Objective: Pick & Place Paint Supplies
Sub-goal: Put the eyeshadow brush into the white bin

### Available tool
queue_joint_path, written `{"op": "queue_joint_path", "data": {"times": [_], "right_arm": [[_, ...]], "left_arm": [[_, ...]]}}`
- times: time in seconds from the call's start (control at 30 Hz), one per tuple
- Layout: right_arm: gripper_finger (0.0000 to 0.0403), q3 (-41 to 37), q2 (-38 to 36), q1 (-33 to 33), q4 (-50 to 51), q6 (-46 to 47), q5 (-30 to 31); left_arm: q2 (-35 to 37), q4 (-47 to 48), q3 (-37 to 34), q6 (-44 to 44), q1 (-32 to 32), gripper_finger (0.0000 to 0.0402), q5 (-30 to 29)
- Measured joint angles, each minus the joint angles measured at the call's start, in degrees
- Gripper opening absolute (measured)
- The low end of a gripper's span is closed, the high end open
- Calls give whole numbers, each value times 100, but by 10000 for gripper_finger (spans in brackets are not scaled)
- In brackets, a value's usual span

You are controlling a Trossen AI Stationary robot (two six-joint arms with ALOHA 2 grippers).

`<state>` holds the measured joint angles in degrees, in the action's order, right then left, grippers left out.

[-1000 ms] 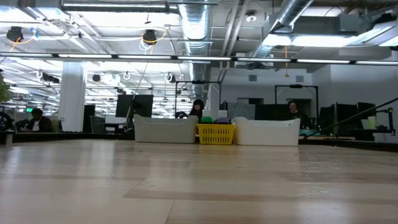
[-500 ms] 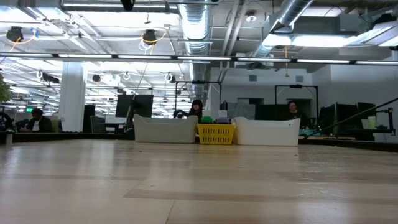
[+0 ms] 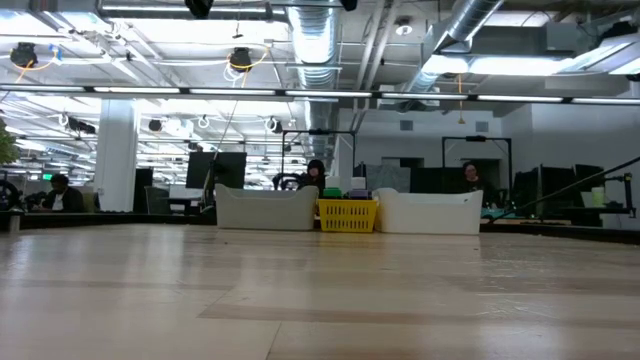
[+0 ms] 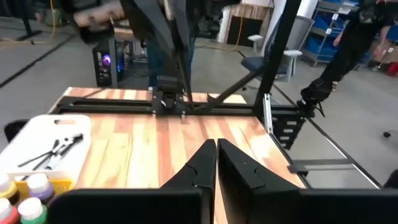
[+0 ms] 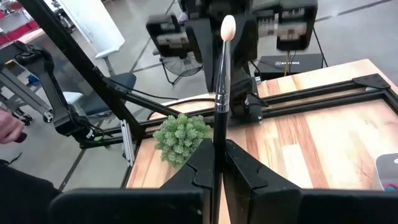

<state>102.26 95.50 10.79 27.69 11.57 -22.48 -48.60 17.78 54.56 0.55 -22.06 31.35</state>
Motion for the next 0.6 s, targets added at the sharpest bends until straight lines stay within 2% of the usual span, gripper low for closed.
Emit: {"op": "queue_joint_path", "data": {"times": [0.07,0.17,0.37,0.6], "right_arm": [[9,0,0,18,22,0,0],[9,0,0,22,86,9,0],[9,0,0,24,193,47,2],[9,0,0,61,203,420,2]], "left_arm": [[68,-104,-250,8,-1,3,-1],[179,-764,-772,-127,-2,2,-155],[259,-2838,-2186,-705,-1,1,-498],[249,-5386,-3911,-1307,93,0,-605]]}}
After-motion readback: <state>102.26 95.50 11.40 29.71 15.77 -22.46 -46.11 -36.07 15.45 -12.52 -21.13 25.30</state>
